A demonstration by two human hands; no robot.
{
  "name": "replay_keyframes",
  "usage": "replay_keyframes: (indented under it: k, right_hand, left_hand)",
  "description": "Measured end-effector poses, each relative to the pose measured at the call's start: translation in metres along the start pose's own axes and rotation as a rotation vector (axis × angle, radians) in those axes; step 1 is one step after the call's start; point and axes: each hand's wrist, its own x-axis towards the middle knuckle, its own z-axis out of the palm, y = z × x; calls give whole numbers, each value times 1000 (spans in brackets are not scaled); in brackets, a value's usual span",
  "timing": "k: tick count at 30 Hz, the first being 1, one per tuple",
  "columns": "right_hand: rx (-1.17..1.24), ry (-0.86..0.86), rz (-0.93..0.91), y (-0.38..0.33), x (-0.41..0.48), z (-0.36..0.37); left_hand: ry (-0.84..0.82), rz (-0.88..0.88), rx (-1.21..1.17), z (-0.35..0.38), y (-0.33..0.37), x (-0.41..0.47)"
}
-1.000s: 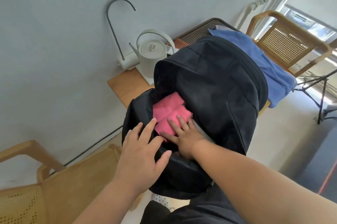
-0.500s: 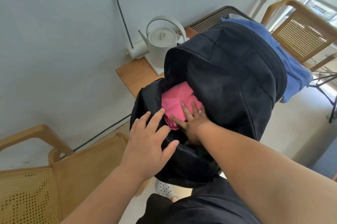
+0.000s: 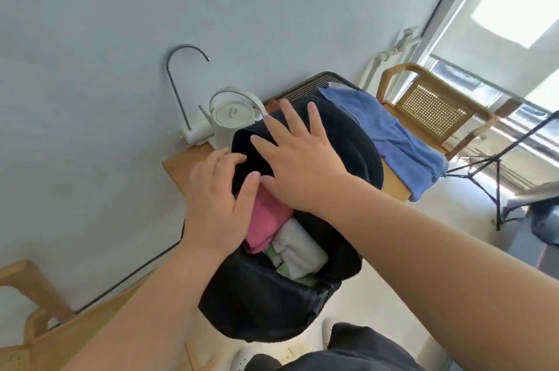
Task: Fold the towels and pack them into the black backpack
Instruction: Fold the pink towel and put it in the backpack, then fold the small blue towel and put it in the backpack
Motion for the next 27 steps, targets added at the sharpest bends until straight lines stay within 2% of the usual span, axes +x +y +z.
replay_keyframes:
  k: [4,8,14,20,27]
  right_hand:
    - [53,158,97,52,-10,-23]
    - [179,193,231,121,-32,-21]
    - [313,193,300,233,-86,32]
    - [388,61,388,353,-147,97]
    - [437,-147,436,437,-182,154]
  left_hand:
    - [79,144,-9,11,57,33]
    - [111,249,42,32,114,69]
    - [29,204,175,110,199,112]
    - [-148,81,370,214,278,155]
    - [-370,-16,491,313,295,157]
